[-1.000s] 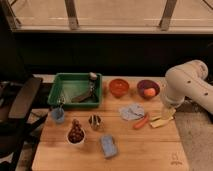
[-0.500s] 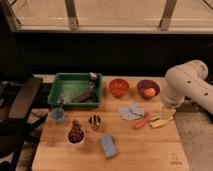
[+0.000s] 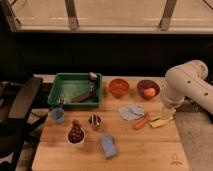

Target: Place eraser in metal cup

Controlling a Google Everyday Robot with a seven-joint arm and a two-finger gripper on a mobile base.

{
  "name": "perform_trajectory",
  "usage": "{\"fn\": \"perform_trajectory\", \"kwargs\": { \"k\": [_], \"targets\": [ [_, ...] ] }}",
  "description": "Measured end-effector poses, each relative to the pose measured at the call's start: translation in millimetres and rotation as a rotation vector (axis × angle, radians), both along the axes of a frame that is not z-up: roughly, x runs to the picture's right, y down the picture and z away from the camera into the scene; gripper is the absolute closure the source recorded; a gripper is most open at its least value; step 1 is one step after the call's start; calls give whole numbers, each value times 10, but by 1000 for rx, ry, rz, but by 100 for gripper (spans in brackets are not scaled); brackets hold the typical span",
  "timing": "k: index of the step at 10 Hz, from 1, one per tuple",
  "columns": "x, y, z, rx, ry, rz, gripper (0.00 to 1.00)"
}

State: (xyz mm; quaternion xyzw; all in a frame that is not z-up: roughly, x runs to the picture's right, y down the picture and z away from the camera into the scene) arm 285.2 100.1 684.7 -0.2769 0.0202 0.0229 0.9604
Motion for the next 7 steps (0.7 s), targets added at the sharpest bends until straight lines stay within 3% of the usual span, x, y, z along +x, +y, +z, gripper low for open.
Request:
{"fn": "perform_trajectory", "kwargs": {
  "k": [3,4,7],
  "targets": [
    [-15,-38,-3,15,-3,-23,35],
    [-59,-113,-13,32,-18,-62,35],
    [-577,-273,-15,77,-112,-198,35]
  ]
}}
